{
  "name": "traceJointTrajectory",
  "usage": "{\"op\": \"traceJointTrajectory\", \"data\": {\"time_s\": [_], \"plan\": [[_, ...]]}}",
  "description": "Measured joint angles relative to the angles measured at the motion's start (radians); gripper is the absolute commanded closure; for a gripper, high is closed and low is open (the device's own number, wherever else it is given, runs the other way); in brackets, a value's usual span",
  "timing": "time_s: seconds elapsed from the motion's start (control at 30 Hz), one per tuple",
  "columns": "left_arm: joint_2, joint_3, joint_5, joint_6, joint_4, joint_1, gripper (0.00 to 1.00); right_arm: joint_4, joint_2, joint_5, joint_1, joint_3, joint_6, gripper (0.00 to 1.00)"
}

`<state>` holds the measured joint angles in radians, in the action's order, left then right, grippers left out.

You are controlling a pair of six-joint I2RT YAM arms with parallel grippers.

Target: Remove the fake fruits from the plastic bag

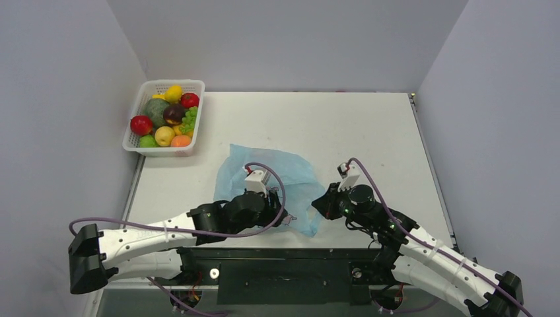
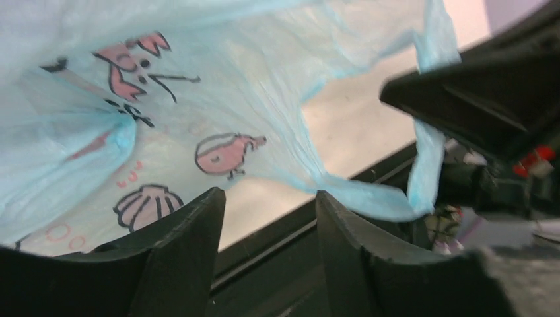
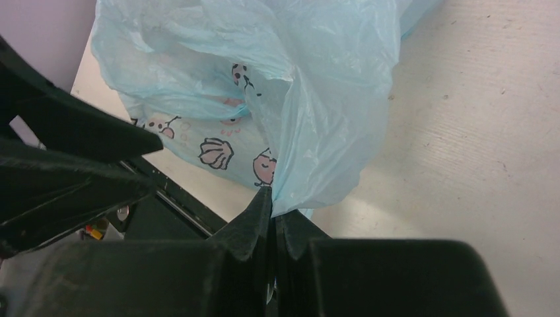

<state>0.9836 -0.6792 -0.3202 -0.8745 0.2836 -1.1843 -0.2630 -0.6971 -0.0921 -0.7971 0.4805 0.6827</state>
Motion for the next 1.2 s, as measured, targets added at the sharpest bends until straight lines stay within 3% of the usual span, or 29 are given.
{"op": "traceJointTrajectory", "data": {"time_s": [0.27,0.63,0.83,0.93,1.2], "plan": [[0.232,-0.131,-0.206,0.05,-0.014,0.002,0.67,-0.001,0.014,0.014,-0.096,0.0,0.015,1.0],[0.383,-0.142,-0.203,0.101,-0.123,0.209,0.67,0.0,0.021,0.036,-0.158,0.002,0.044,1.0],[0.488,-0.145,-0.201,0.104,-0.212,0.345,0.6,-0.001,0.026,0.035,-0.16,0.008,0.052,1.0],[0.528,-0.151,-0.207,0.098,-0.255,0.394,0.5,-0.002,0.04,0.035,-0.16,0.011,0.056,1.0],[0.623,-0.194,-0.193,0.011,-0.343,0.451,0.38,-0.009,0.052,0.014,-0.161,0.013,0.06,1.0]]}}
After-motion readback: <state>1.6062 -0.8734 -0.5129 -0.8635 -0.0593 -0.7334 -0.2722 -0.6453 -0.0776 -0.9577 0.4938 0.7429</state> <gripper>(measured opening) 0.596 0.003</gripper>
